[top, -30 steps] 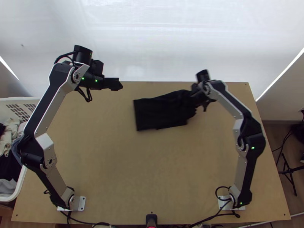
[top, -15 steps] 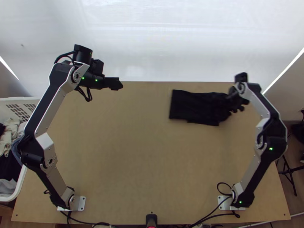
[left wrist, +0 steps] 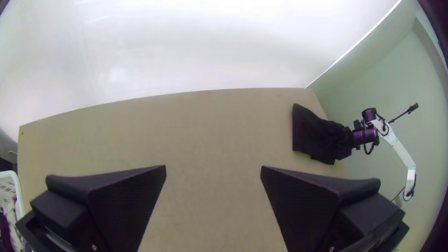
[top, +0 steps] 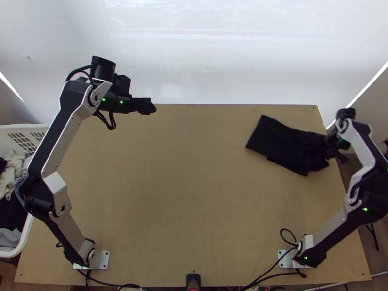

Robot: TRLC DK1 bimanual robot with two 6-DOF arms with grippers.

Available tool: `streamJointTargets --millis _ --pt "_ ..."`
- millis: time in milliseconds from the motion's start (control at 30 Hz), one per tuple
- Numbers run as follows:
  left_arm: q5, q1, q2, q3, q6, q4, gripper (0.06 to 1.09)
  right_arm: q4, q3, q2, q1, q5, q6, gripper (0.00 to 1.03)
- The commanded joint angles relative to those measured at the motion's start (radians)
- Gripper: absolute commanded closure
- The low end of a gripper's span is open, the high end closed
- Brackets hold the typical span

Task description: Fold the t-shirt

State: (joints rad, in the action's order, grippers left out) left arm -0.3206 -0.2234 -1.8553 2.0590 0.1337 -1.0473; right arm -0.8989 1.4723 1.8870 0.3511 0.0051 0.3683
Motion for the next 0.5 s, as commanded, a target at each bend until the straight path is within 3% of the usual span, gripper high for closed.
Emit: streamJointTargets --millis 0,167,200,300,367,400,467 --pt "-0.002 -0.002 0.016 0.001 0.003 0.0 0.1 0.009 -0.093 -0.077 0.074 0.035 0.047 1.0" --pt "-0.002 -0.007 0.03 -0.002 0.006 -0.002 0.1 0.011 -0.138 -0.103 0.055 0.036 0.067 0.99" --pt "-0.002 -0.007 0.031 -0.002 0.006 -0.003 0.1 0.011 -0.138 -0.106 0.049 0.036 0.066 0.93" --pt "-0.002 -0.007 0.044 -0.002 0.004 -0.01 0.1 0.011 -0.141 -0.143 0.029 0.026 0.043 0.47" --pt "-0.002 -0.007 0.051 -0.003 0.003 -0.014 0.1 0.012 -0.144 -0.184 0.017 0.03 0.02 0.07" --pt "0.0 -0.005 0.053 -0.005 0.003 -0.016 0.1 0.012 -0.144 -0.207 0.015 0.039 0.012 0.03" --pt "0.0 -0.004 0.061 -0.01 0.003 -0.016 0.1 0.02 -0.145 -0.269 0.002 0.154 -0.022 0.03"
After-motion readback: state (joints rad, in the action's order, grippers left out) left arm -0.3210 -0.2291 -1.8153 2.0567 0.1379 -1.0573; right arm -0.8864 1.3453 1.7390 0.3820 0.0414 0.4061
